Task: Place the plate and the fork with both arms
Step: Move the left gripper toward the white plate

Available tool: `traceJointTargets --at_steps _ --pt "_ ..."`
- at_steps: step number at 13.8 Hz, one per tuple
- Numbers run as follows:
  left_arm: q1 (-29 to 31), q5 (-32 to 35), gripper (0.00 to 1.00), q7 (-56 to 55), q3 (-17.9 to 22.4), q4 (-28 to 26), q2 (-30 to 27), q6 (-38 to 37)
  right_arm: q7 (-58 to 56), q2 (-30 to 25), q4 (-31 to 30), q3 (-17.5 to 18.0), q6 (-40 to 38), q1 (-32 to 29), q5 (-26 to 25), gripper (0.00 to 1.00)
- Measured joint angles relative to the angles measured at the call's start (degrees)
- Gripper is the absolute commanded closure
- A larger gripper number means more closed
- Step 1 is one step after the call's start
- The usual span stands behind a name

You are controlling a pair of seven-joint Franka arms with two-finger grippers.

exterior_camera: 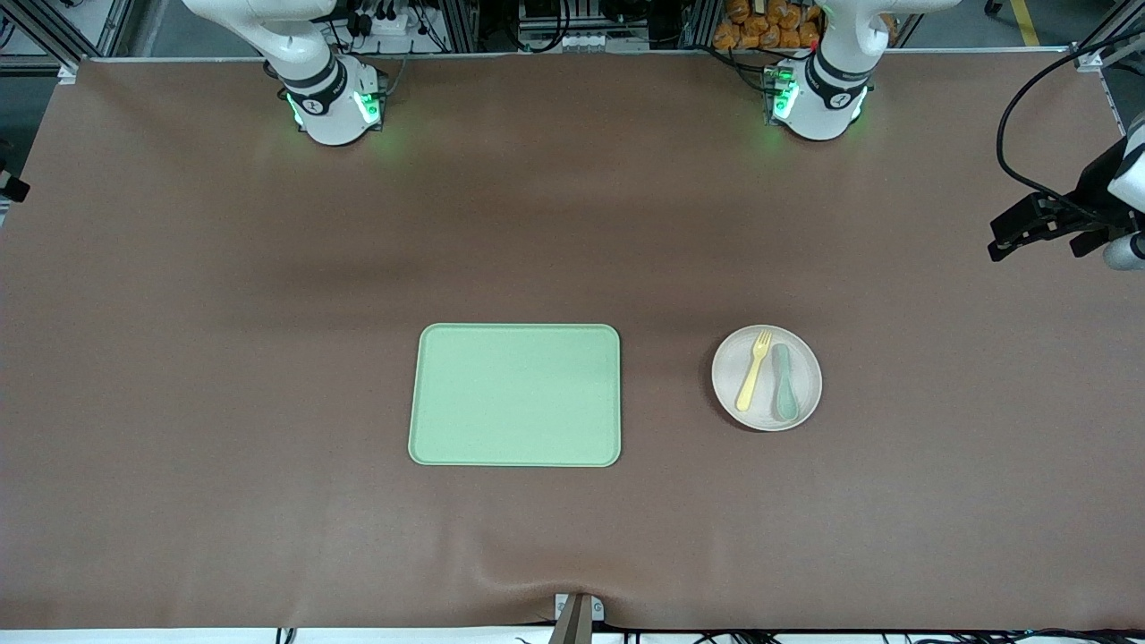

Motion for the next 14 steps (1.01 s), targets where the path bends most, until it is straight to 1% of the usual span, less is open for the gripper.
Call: traceJointTargets --at_steps 5,7,10,14 --pt "0.0 0.0 0.00 0.3 0.0 -0.2 0.3 -0.3 0.0 0.0 0.0 0.0 0.0 0.0 0.0 0.00" --pt "0.0 0.0 0.00 0.6 0.0 -0.4 1.2 -0.4 0.0 0.0 0.0 0.0 0.0 0.0 0.0 0.00" --pt "0.1 0.0 0.00 0.6 0.0 -0.5 4.0 -0.2 0.0 0.0 0.0 0.0 0.0 0.0 0.0 0.00" --pt "0.3 0.0 0.00 0.6 0.0 -0.3 9.8 3.1 0.0 0.0 0.0 0.0 0.0 0.0 0.0 0.00"
